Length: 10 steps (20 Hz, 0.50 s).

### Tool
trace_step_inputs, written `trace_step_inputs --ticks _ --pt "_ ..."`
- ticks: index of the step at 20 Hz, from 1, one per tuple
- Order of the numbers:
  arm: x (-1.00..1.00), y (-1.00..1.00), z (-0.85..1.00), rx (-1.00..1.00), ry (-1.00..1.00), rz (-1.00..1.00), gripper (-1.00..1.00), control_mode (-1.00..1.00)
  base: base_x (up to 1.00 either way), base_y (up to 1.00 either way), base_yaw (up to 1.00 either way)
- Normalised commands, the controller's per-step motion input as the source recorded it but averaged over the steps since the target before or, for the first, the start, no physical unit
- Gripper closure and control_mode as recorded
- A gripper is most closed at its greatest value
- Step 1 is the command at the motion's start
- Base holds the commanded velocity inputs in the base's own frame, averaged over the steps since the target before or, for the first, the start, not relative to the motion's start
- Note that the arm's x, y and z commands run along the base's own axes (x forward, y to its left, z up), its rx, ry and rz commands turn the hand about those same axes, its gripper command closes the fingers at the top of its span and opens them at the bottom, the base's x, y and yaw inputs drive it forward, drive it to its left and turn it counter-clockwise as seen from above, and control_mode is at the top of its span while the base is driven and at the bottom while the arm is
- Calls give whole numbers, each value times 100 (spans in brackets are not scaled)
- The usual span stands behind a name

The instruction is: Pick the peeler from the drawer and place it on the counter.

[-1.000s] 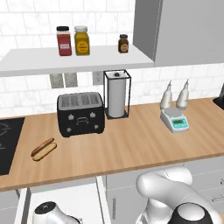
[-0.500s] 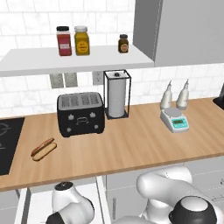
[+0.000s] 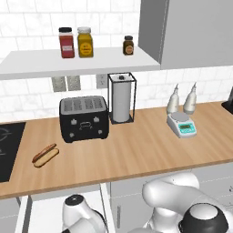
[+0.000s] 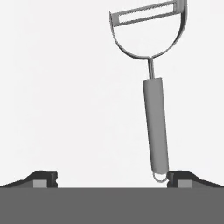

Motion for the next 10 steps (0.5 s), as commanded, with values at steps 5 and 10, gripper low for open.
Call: trace_step_inputs --ticks 5,10 --pt "27 -40 -20 0 0 0 -100 -100 0 0 0" --pt "14 -8 -18 0 0 0 -100 -100 0 0 0"
